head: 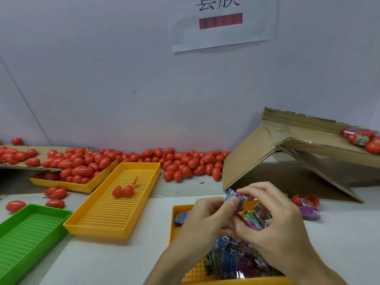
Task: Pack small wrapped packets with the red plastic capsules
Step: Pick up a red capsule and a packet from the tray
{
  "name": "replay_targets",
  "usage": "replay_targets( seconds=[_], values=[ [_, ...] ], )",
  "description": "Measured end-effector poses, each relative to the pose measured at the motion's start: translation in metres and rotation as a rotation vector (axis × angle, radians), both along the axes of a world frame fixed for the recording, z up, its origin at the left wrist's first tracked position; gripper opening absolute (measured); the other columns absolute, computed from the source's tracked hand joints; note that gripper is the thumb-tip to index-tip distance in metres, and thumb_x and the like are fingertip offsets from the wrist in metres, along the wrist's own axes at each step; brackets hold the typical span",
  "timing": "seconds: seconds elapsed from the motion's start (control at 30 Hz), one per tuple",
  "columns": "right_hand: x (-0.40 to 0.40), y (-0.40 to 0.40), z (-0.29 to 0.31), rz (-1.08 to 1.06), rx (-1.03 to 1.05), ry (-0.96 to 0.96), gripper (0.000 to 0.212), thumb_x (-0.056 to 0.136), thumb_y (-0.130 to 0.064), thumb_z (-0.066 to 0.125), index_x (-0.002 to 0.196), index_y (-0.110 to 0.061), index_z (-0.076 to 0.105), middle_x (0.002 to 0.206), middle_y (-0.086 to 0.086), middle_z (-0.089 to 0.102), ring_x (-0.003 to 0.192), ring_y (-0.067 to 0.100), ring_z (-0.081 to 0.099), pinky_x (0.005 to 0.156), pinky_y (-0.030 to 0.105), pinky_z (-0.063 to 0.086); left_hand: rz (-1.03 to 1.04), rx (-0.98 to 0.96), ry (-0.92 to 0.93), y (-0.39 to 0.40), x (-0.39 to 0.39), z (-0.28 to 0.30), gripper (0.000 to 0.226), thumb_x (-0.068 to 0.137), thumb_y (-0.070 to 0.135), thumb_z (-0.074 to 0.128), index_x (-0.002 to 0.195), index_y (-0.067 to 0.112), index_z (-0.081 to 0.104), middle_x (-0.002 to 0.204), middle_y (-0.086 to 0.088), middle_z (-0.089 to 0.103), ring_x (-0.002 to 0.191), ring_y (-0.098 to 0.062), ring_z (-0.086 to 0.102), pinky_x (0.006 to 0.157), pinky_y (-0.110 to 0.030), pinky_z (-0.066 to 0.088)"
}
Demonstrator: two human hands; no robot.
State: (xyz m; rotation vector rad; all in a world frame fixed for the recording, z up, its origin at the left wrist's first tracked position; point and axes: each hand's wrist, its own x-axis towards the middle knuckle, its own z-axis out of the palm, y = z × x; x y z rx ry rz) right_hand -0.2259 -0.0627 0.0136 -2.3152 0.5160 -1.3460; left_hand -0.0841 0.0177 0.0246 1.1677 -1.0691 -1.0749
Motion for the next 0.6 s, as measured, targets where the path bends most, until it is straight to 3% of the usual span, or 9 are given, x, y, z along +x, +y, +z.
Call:
replay_targets(
  seconds=[0.13,0.3,0.43,0.6],
  values=[
    [-0.0003,0.0017,0.0031,0.043,0.045,0.011,0.044,0.076,-0.05,0.075,0.115,-0.034,0.064,0.108,-0.029,0.055,0.099,-0.003,0.057,0.071,0.001,0.043,-0.025,0.049,0.127,0.0005,-0.0024,0.0009,0.041,0.094,0.051,0.056,0.098,0.016,0.077,0.089,-0.016,0.075,0.082,-0.021,0.073,0.074,-0.03,0.058],
    [-0.0005,-0.0003,0.0002,0.021,0.041,0.03,0.05,0.071,-0.03,0.089,0.114,-0.035,0.064,0.108,-0.028,0.058,0.105,-0.001,0.059,0.08,0.008,0.048,-0.033,0.074,0.202,0.0003,-0.0049,0.001,0.045,0.091,0.055,0.057,0.095,0.014,0.076,0.091,-0.018,0.073,0.083,-0.021,0.071,0.074,-0.031,0.058],
    [-0.0002,0.0005,-0.0008,0.05,0.044,0.04,0.043,0.074,-0.034,0.083,0.114,-0.024,0.071,0.106,-0.025,0.059,0.101,0.001,0.062,0.078,0.014,0.053,-0.033,0.082,0.244,0.0003,-0.0084,0.0006,0.042,0.091,0.052,0.06,0.095,0.013,0.073,0.089,-0.02,0.071,0.083,-0.024,0.068,0.081,-0.039,0.054],
    [-0.0019,0.0025,0.0023,0.087,0.054,0.01,0.048,0.078,-0.049,0.067,0.116,-0.02,0.072,0.107,-0.022,0.059,0.102,0.003,0.063,0.074,0.018,0.058,-0.073,0.099,0.278,0.001,-0.0077,0.0013,0.039,0.092,0.052,0.061,0.089,0.015,0.074,0.092,-0.02,0.072,0.081,-0.021,0.069,0.074,-0.031,0.056]
  ],
)
